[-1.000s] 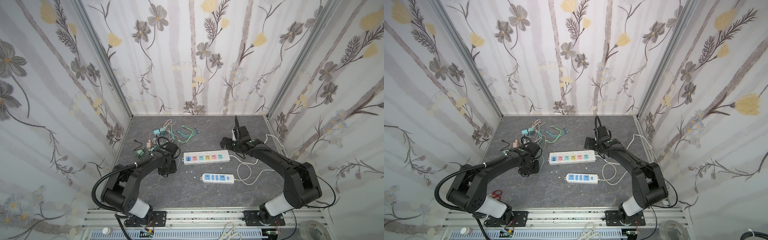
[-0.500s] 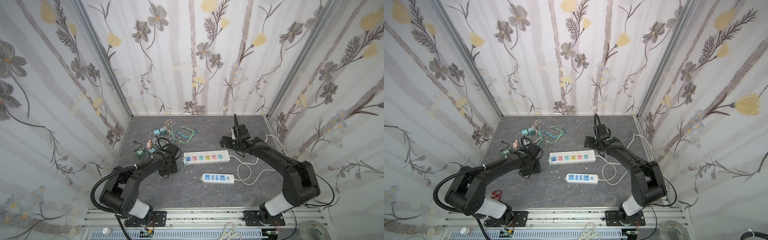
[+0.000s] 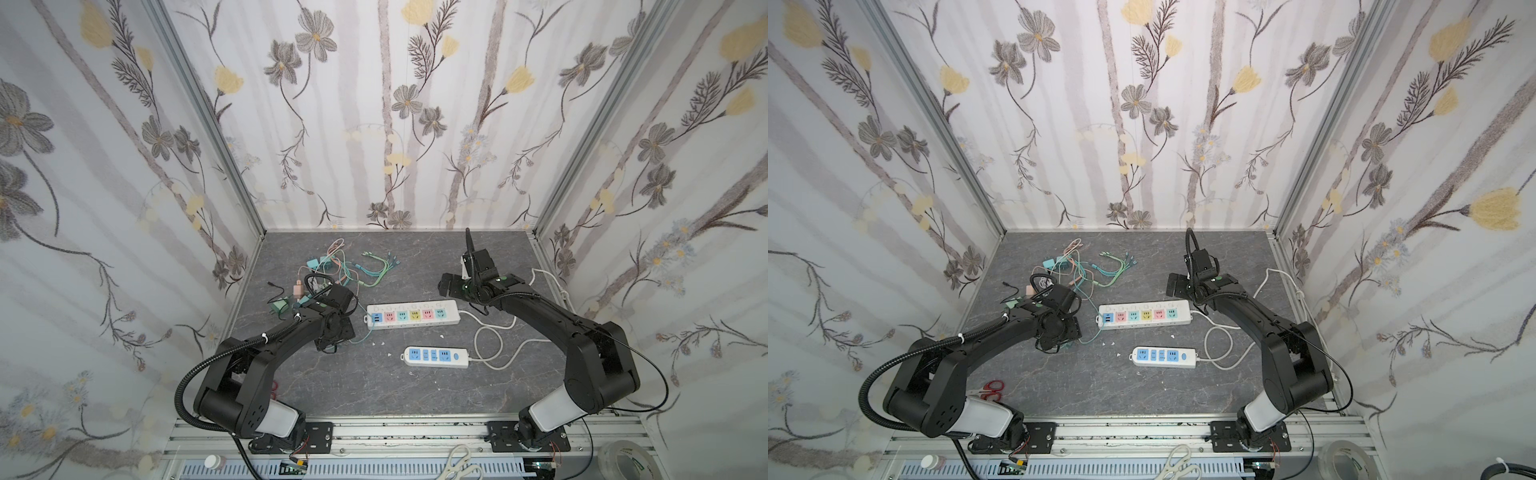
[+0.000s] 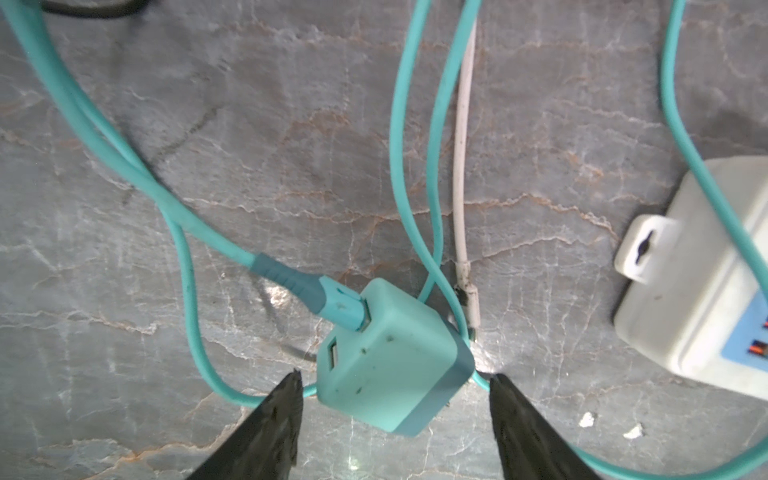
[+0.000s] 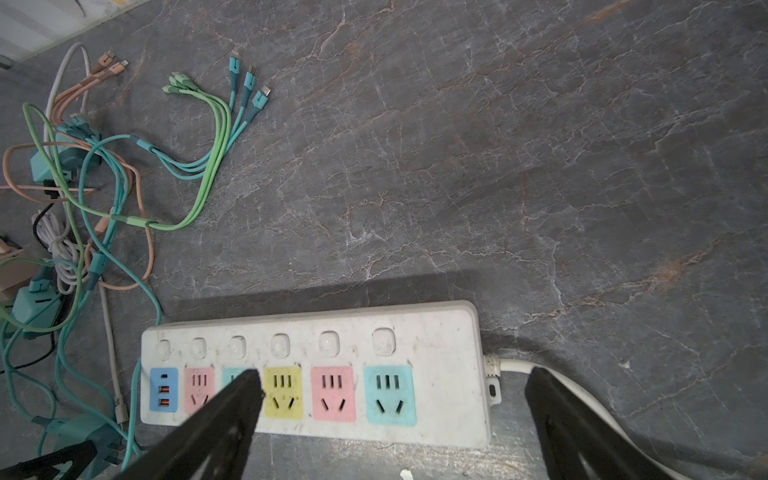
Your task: Insert the plug
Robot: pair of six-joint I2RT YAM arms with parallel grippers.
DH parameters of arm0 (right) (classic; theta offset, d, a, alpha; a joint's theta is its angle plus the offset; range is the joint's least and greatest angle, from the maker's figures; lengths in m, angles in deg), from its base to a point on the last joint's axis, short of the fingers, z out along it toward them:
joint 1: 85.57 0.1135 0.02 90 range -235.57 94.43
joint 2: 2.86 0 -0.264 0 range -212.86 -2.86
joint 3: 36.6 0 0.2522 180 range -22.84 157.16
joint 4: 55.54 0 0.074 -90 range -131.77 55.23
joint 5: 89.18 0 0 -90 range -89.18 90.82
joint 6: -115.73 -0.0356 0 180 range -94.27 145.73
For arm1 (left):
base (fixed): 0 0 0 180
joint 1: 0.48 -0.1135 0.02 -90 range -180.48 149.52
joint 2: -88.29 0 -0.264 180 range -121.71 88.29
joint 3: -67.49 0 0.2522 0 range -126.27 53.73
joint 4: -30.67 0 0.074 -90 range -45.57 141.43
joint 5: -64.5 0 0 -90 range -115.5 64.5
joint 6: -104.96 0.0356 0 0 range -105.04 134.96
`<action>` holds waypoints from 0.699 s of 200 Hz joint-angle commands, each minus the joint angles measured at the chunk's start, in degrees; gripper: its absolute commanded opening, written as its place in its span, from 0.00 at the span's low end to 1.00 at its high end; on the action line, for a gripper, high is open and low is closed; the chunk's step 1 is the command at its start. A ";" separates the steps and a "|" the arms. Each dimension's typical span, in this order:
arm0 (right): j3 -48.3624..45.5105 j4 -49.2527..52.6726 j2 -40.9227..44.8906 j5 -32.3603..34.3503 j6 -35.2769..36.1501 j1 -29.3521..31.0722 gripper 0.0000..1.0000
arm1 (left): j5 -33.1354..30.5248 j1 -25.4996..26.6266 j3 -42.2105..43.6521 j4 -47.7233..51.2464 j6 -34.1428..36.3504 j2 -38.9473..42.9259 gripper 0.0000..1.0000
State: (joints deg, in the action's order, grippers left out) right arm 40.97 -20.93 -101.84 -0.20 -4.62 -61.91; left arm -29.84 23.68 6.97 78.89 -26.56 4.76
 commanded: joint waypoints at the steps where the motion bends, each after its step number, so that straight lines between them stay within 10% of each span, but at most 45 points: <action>1: 0.17 -0.72 -0.27 1.18 0.41 0.11 0.99 | -3.56 -0.08 0.23 -1.22 -4.44 -0.12 0.71; 60: 0.17 -1.11 -0.86 1.00 0.41 0.42 0.99 | -3.75 -0.08 -0.70 -0.15 -4.88 -3.83 0.68; 140: 0.09 -1.15 -1.49 1.10 0.37 0.60 0.99 | -7.48 -0.17 -0.46 4.17 -1.36 1.33 0.33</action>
State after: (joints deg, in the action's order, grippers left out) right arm 40.95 -20.98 -102.95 -0.22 -4.20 -61.32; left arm -33.86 23.62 6.62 80.24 -29.72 3.93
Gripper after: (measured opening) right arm 0.994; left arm 0.430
